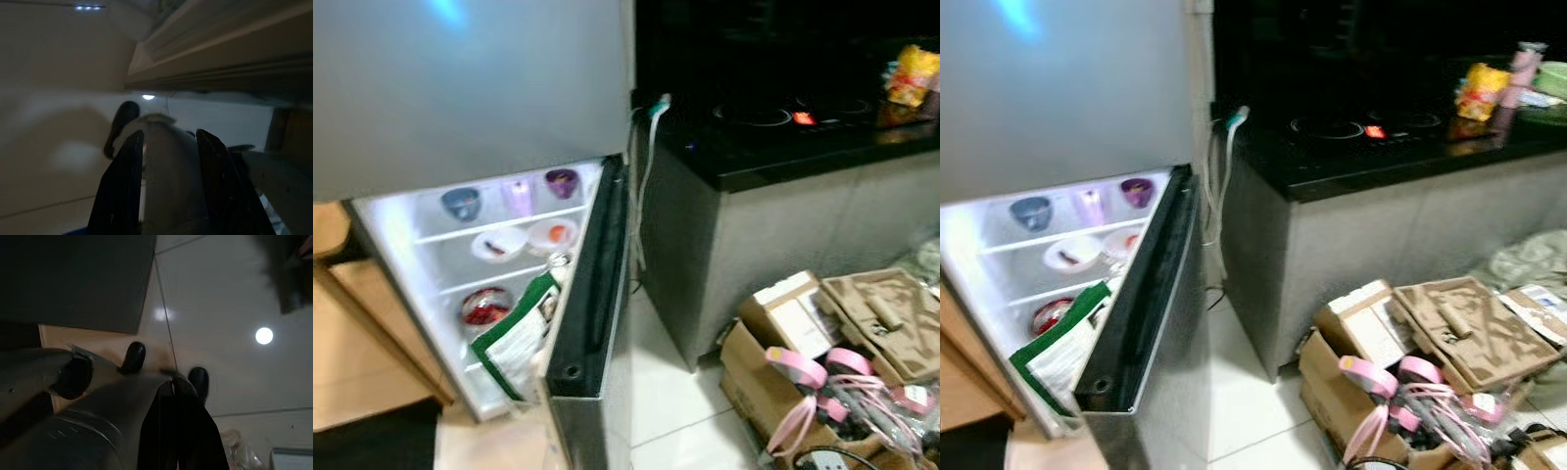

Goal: Restocking fridge

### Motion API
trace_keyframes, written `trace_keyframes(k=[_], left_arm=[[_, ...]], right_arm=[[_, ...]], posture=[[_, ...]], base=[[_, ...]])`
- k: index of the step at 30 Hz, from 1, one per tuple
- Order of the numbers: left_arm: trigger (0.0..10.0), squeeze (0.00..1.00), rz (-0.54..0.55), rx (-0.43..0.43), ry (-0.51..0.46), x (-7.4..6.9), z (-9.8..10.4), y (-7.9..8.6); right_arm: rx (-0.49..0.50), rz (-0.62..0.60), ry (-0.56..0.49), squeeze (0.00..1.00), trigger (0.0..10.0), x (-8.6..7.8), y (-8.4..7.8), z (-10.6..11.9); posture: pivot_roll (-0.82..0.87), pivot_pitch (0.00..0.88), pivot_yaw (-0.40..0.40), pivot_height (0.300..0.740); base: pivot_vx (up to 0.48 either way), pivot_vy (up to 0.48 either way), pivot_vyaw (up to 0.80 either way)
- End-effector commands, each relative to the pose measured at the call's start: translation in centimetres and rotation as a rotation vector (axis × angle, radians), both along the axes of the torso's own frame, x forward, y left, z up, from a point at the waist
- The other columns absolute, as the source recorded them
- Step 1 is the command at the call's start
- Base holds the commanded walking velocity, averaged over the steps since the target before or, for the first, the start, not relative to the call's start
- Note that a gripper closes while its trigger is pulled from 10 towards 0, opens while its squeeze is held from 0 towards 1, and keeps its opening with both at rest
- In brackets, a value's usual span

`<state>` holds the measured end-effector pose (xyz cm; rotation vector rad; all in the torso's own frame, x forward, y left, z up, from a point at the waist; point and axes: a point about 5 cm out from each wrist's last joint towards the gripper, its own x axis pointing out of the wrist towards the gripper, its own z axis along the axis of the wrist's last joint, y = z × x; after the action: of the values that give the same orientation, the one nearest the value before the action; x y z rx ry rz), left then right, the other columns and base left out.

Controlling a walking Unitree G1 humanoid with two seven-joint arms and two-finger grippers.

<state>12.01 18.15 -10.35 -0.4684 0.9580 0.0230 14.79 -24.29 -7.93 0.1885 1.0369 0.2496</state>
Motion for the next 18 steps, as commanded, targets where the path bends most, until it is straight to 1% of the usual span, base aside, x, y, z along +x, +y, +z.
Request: trace_keyframes(k=[1,11,15,18], left_arm=[[10.0,0.0,0.002,0.006,0.01,-0.11,-0.06,0.03],[10.0,0.0,0.001,0.012,0.006,0.17,0.0,-0.02],[10.0,0.0,0.0,0.016,0.016,-0.12,-0.09,-0.02],[10.0,0.0,-0.003,0.019,0.021,-0.28,-0.15,-0.03]], right_arm=[[-0.006,-0.03,0.017,0.0,10.0,-0.51,-0.19,-0.2],[0.002,-0.05,0.003,0.0,10.0,-0.24,0.14,-0.22],[0.007,-0.052,-0.001,0.0,10.0,-0.2,0.25,-0.23],[0.026,-0.066,-0.018,0.0,10.0,0.12,0.35,-0.09]], posture=[[-0.11,0.0,-0.008,0.74],[-0.11,0.0,-0.006,0.74],[-0.11,0.0,-0.006,0.74],[-0.11,0.0,-0.006,0.74]], base=[[0.0,0.0,0.64],[0.0,0.0,0.64],[0.0,0.0,0.64],[0.0,0.0,0.64]])
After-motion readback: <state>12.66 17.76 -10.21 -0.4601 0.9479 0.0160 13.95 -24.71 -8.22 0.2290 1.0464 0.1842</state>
